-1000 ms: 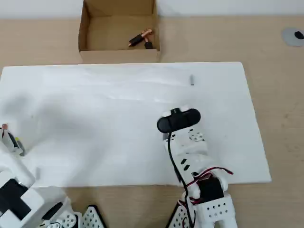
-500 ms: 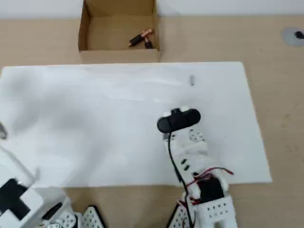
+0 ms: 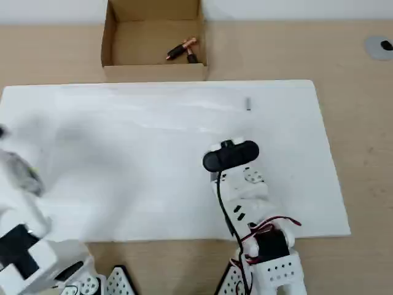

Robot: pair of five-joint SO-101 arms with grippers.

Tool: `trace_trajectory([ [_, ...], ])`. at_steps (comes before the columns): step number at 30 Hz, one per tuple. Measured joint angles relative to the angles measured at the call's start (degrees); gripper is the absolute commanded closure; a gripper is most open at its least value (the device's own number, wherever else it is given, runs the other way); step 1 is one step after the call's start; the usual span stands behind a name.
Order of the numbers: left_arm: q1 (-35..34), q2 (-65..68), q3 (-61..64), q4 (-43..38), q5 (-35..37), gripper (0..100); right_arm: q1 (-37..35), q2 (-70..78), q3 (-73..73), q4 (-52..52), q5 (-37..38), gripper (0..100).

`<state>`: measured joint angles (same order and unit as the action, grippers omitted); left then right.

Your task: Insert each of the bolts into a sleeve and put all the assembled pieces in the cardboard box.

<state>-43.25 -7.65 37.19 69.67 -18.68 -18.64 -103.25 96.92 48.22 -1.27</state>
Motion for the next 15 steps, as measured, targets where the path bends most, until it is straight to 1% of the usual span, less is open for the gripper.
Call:
trace_trajectory([
  [2, 2.2, -4.04, 6.68, -5.45, -0.09, 99, 0.0, 0.0, 0.0, 0.97, 0.0, 98.8],
  [4, 4.57, -8.97, 11.69, -9.14, -0.26, 99, 0.0, 0.0, 0.0, 4.04, 0.0, 98.8],
  [8, 11.34, -18.55, 18.37, -13.36, 0.44, 99, 0.0, 0.0, 0.0, 12.31, 0.0, 98.8],
  [11, 14.95, -27.87, 21.8, -15.3, 1.32, 99, 0.0, 0.0, 0.0, 13.63, 0.0, 98.8],
  [15, 17.93, -41.14, 29.19, -23.21, 1.23, 99, 0.0, 0.0, 0.0, 13.71, 0.0, 98.8],
])
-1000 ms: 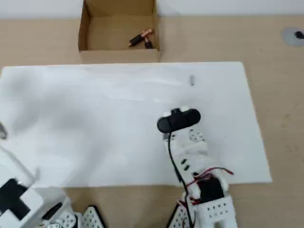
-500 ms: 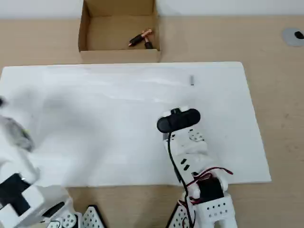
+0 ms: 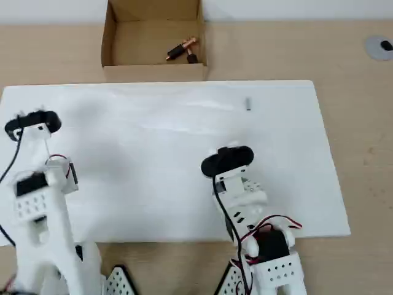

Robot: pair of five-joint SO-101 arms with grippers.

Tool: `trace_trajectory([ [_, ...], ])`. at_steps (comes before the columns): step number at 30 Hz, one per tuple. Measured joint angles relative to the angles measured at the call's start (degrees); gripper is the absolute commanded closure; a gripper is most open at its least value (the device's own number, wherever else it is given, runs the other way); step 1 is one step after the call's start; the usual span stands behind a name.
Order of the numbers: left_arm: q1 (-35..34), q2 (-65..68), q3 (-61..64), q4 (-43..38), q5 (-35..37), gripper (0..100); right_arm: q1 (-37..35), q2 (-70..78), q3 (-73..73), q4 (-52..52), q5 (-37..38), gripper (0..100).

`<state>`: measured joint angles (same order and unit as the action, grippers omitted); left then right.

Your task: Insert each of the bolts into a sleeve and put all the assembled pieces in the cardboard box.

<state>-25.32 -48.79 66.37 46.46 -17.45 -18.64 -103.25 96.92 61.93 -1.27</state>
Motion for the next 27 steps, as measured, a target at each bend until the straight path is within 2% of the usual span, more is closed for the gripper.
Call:
trace_trajectory([
  [9, 0.35, -26.02, 24.79, -18.2, 0.0, 99, 0.0, 0.0, 0.0, 0.0, 0.0, 98.8],
  [12, 0.53, -32.88, 30.15, -20.22, -0.09, 99, 0.0, 0.0, 0.0, 0.0, 0.0, 98.8],
  [20, 4.4, -43.6, 30.51, -8.35, -0.18, 99, 0.0, 0.0, 0.0, 0.0, 0.0, 98.8],
  [27, 4.66, -48.88, 30.51, -1.05, -0.18, 99, 0.0, 0.0, 0.0, 0.0, 0.0, 98.8],
])
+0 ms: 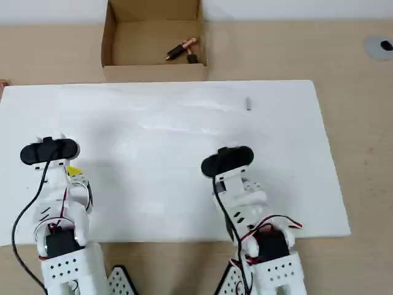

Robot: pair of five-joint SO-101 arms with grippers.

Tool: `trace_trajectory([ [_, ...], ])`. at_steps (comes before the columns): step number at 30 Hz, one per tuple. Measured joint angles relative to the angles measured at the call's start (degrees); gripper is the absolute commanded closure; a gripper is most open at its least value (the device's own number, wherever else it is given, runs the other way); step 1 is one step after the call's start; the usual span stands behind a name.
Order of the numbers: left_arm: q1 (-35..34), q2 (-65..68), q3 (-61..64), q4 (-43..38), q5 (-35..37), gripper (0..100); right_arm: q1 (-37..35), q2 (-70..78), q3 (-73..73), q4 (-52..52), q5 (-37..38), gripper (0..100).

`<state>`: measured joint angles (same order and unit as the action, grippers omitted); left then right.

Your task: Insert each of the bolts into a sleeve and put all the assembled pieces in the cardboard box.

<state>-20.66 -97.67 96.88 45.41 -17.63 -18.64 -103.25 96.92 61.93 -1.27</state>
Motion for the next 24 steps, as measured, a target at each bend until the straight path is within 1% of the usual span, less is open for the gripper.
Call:
trace_trajectory([
  [4, 0.0, -2.02, -0.09, 2.99, 0.0, 99, 0.0, 0.0, 0.0, 0.0, 0.0, 98.8],
  [10, 0.0, -3.69, -0.18, 5.36, 0.0, 99, 0.0, 0.0, 0.0, 0.0, 0.0, 98.8],
  [24, 0.0, -3.87, -0.18, 5.54, 0.0, 99, 0.0, 0.0, 0.0, 0.0, 0.0, 98.8],
])
